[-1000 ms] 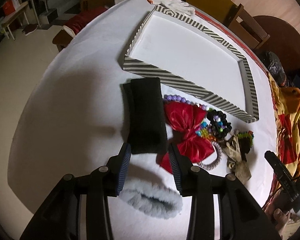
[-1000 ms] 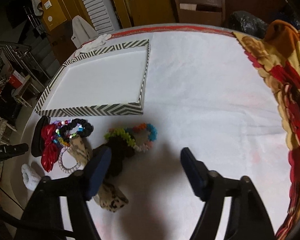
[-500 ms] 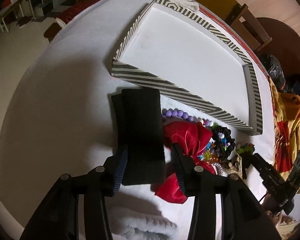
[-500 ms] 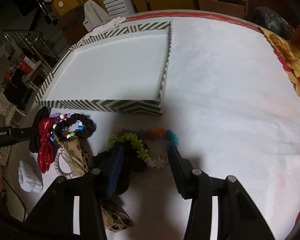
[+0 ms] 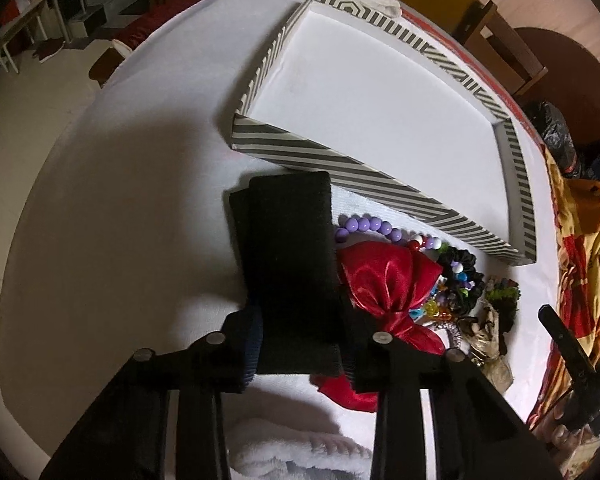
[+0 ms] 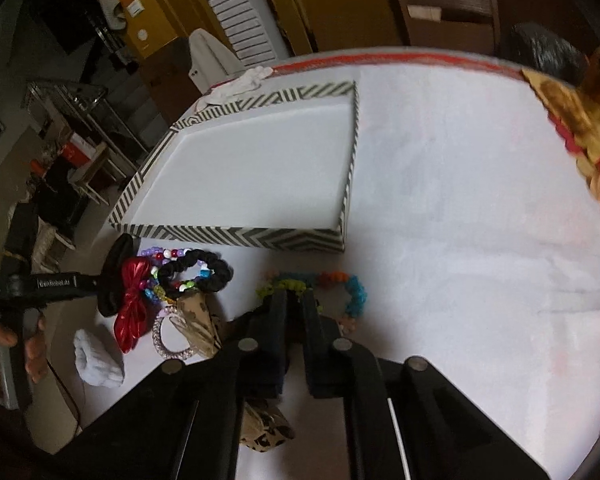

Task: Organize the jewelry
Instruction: 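Grasp black velvet pouch with left tool while right tool grasps star-bead bracelet, then place pouch in striped tray with left tool while right tool drops bracelet there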

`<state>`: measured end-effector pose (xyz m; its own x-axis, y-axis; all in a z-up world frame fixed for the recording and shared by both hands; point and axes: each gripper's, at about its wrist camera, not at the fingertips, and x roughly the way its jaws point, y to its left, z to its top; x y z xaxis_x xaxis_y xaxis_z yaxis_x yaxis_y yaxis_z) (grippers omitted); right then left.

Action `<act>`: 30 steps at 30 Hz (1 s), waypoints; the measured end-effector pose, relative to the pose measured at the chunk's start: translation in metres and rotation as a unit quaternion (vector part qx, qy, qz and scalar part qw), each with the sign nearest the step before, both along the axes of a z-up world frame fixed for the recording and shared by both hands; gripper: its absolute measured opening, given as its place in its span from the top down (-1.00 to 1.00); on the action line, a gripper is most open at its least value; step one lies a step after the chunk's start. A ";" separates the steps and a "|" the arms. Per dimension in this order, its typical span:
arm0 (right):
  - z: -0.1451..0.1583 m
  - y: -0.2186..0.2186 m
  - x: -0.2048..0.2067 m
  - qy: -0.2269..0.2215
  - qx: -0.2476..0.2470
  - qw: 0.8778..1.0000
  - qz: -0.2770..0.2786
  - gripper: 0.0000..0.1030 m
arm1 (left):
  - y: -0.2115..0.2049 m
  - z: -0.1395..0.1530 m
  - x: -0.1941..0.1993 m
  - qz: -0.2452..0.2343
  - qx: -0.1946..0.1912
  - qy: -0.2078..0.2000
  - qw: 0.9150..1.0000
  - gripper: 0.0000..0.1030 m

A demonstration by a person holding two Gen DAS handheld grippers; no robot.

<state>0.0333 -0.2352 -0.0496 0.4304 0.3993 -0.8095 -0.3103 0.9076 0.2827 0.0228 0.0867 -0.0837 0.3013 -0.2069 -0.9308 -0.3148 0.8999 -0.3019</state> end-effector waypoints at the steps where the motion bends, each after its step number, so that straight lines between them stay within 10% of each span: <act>1: 0.001 0.001 0.000 -0.004 -0.010 1.000 0.001 0.86 | 0.001 0.002 -0.001 0.000 0.000 -0.002 1.000 0.23; 6: -0.008 0.001 0.012 0.019 -0.021 1.000 0.000 0.39 | 0.000 0.007 -0.006 -0.003 0.013 -0.006 1.000 0.33; 12: -0.032 0.021 0.031 0.043 -0.040 0.998 0.026 0.39 | 0.006 0.010 -0.011 -0.001 0.011 -0.005 1.000 0.35; 16: -0.036 0.016 0.035 0.061 -0.004 0.998 0.017 0.76 | 0.012 0.015 -0.013 0.003 0.007 -0.006 1.000 0.35; 30: 0.057 -0.006 0.005 -0.021 0.088 0.996 -0.005 0.77 | 0.008 0.059 -0.018 -0.009 0.022 -0.049 0.999 0.35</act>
<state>0.0387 -0.2417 0.0070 0.4666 0.5290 -0.7089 -0.3172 0.8482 0.4242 0.0052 0.0943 -0.0251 0.3878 -0.1728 -0.9054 -0.2687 0.9184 -0.2903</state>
